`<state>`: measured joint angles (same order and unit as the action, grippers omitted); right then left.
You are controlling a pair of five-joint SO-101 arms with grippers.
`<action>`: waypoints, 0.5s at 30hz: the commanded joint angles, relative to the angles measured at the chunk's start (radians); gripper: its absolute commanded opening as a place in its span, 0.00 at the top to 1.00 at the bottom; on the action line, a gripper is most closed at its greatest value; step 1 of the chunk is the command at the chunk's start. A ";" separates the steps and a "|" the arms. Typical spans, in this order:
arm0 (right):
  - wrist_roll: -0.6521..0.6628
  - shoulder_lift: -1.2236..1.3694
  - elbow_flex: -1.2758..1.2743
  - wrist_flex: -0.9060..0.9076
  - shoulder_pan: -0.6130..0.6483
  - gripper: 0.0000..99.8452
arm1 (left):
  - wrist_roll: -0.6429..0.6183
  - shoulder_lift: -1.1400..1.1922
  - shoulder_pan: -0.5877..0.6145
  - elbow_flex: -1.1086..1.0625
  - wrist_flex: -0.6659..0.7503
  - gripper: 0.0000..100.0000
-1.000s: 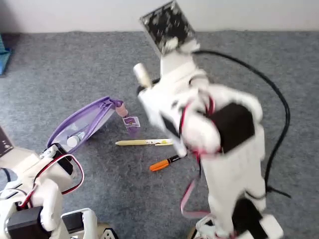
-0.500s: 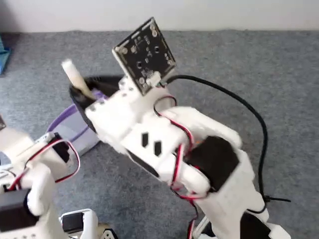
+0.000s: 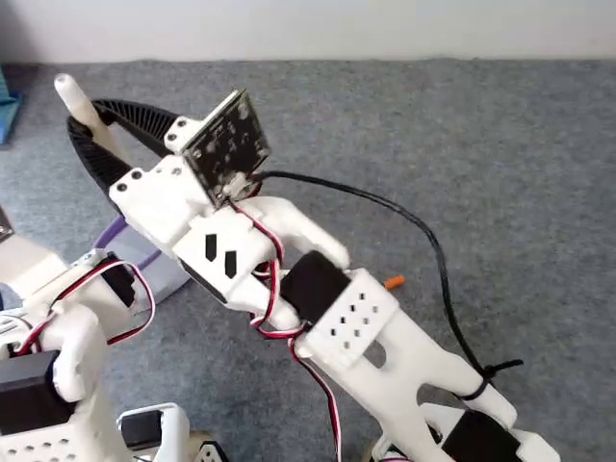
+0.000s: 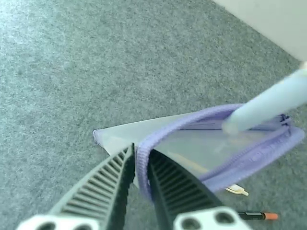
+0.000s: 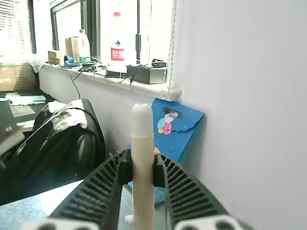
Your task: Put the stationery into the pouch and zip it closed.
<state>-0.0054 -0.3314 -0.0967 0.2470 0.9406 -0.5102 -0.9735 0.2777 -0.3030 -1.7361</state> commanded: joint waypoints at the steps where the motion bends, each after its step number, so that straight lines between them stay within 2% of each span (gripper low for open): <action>1: 0.015 -0.067 -0.055 -0.044 0.004 0.99 | -0.012 0.014 -0.003 0.047 -0.015 0.99; 4: 0.018 -0.114 -0.141 -0.042 0.004 0.99 | -0.012 0.015 -0.003 0.047 -0.015 0.99; 7: 0.017 -0.157 -0.184 0.045 0.005 0.98 | -0.014 0.015 -0.003 0.047 -0.015 0.99; 12: 0.014 -0.209 -0.181 0.219 0.002 0.77 | -0.014 0.015 -0.003 0.044 -0.015 0.99; 15: 0.015 -0.254 -0.181 0.263 -0.005 0.74 | -0.014 0.012 -0.002 0.036 -0.015 0.99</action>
<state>0.0008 -0.5171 -0.2885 0.4710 0.9406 -0.5148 -0.9735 0.2777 -0.3030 -1.7361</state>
